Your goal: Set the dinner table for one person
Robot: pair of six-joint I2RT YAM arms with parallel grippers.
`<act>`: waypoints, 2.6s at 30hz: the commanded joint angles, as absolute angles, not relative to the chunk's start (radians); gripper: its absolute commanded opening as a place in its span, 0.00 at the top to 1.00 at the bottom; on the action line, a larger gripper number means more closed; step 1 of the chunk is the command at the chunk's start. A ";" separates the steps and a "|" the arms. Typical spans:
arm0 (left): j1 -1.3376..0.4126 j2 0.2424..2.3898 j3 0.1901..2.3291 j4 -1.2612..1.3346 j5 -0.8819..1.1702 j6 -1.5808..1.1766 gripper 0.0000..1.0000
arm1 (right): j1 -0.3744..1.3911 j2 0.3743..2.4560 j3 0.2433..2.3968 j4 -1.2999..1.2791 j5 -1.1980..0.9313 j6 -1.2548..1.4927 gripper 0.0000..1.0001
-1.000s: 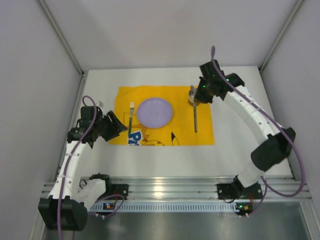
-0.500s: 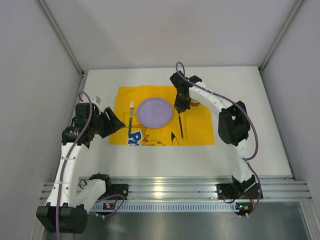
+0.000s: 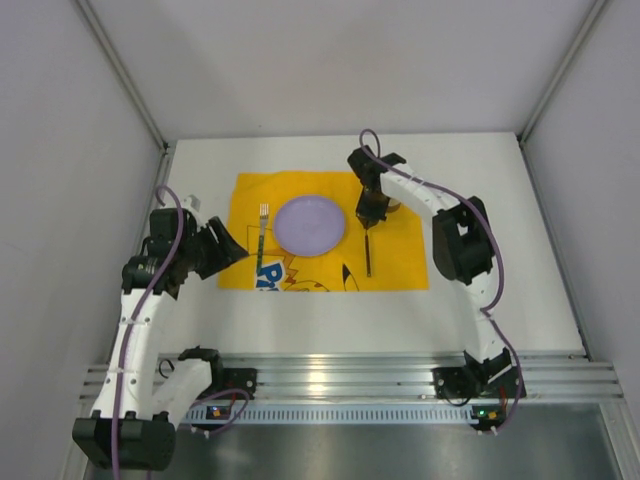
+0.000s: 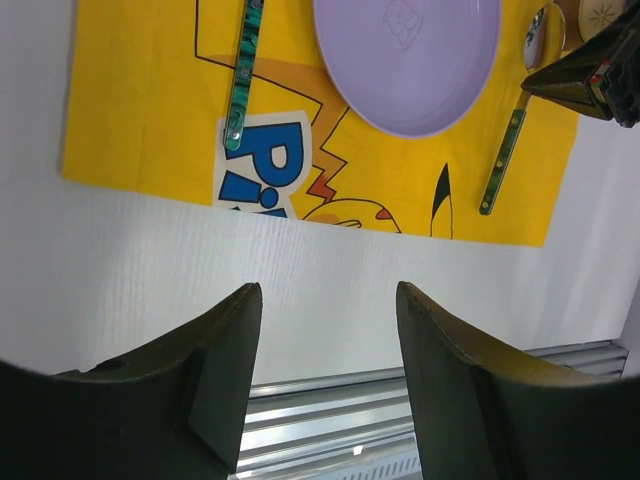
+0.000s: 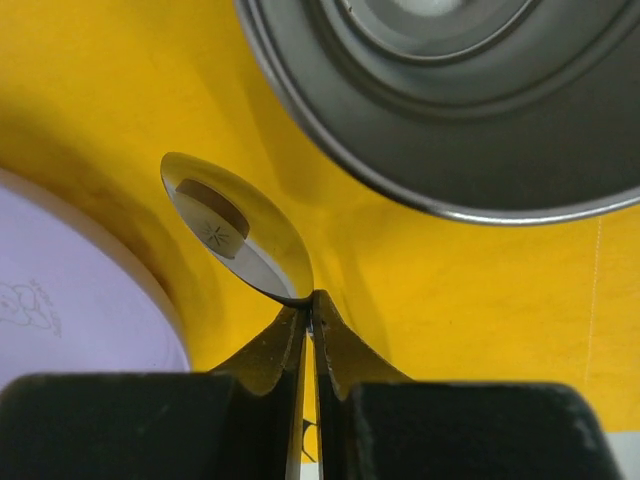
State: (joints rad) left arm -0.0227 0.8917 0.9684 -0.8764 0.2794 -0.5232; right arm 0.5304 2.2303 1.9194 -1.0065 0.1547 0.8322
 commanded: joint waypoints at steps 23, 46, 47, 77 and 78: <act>-0.025 0.959 1.014 -0.833 0.103 -0.465 0.35 | 0.535 1.904 1.797 -0.939 0.124 0.763 0.61; -0.023 1.115 0.179 0.773 -0.255 -0.186 0.36 | 0.555 0.816 0.962 -0.521 -0.017 0.431 0.00; -0.023 1.212 0.227 0.796 -0.236 -0.148 0.38 | 0.554 0.783 0.954 -0.525 -0.003 0.405 0.00; -0.020 1.571 0.298 1.134 -0.146 -0.072 0.01 | 0.542 0.753 0.450 -0.053 0.606 0.008 0.00; -0.020 1.571 0.298 1.134 -0.146 -0.072 0.01 | 0.528 0.738 0.404 0.044 0.580 -0.030 0.00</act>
